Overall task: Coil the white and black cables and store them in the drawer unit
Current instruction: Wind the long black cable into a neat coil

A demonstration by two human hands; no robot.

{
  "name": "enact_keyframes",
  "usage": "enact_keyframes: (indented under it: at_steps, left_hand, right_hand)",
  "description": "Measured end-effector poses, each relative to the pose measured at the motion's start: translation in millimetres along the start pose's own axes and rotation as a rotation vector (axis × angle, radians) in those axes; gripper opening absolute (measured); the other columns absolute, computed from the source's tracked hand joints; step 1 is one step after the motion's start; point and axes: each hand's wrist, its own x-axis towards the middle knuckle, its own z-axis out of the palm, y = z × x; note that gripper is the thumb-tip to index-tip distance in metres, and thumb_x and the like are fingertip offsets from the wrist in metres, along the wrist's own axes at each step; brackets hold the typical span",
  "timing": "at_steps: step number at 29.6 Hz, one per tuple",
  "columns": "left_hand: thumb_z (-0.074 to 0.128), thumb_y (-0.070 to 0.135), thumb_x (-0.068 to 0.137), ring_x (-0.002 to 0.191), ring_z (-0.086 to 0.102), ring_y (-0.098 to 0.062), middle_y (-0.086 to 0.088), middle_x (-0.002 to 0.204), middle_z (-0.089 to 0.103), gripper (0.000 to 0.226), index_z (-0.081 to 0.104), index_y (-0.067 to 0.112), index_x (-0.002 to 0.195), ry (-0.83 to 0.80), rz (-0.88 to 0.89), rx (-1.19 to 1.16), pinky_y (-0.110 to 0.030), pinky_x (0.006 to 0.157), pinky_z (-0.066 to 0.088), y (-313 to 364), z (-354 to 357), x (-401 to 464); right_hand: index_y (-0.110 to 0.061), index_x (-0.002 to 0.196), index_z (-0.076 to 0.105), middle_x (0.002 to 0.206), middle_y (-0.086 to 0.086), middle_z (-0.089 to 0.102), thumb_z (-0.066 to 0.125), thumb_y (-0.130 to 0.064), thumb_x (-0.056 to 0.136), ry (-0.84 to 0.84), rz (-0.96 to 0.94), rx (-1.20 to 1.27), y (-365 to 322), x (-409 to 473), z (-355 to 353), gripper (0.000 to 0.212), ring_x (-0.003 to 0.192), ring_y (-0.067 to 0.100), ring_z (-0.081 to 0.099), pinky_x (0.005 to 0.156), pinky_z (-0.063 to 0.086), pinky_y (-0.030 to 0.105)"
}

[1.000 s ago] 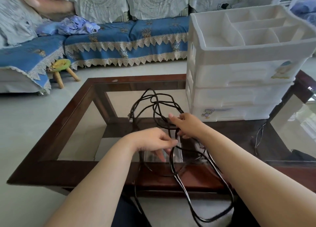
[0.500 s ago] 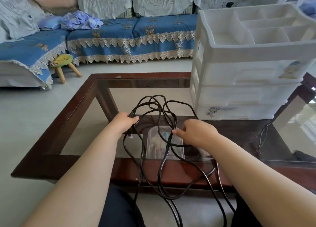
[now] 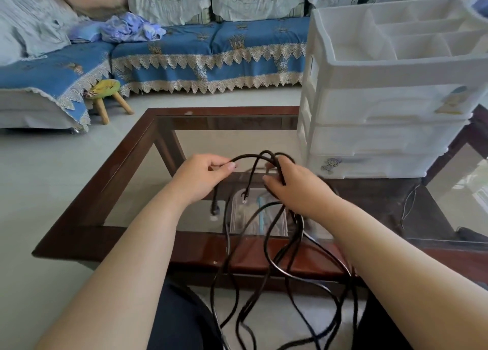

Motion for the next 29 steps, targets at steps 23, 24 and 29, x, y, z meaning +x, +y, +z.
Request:
enact_keyframes:
  at_steps: [23,24,29]
  left_hand:
    - [0.029,0.02,0.098,0.035,0.022,-0.006,0.007,0.051,0.032,0.038,0.037,0.015,0.061,0.286,-0.456,-1.877,-0.018,0.034,0.022,19.0,-13.5,-13.7]
    - [0.028,0.017,0.097,0.035,0.023,-0.006,0.007,0.051,0.033,0.036,0.036,0.016,0.061,0.351,-0.457,-1.88,-0.017,0.035,0.022,13.3,-15.5,-12.4]
    - [0.028,0.018,0.099,0.035,0.028,-0.007,0.007,0.054,0.045,0.035,0.042,0.016,0.067,0.516,-0.379,-1.697,-0.017,0.037,0.024,4.1,-23.3,-9.5]
  right_hand:
    - [-0.007,0.114,0.047,0.063,0.003,0.045,0.044,-0.021,0.1,-0.358,0.3,0.793,-30.1,-40.7,-13.4,0.02,0.043,0.012,0.04,0.052,0.053,0.031]
    - [-0.011,0.114,0.048,0.067,0.003,0.051,0.048,-0.024,0.098,-0.316,0.264,0.653,-26.8,-39.3,-16.9,0.021,0.046,0.013,0.045,0.056,0.054,0.033]
    - [-0.02,0.104,0.055,0.073,-0.008,0.054,0.044,-0.035,0.098,-0.167,-0.026,-0.036,-27.5,-46.4,-19.9,0.02,0.067,0.015,0.053,0.06,0.041,0.029]
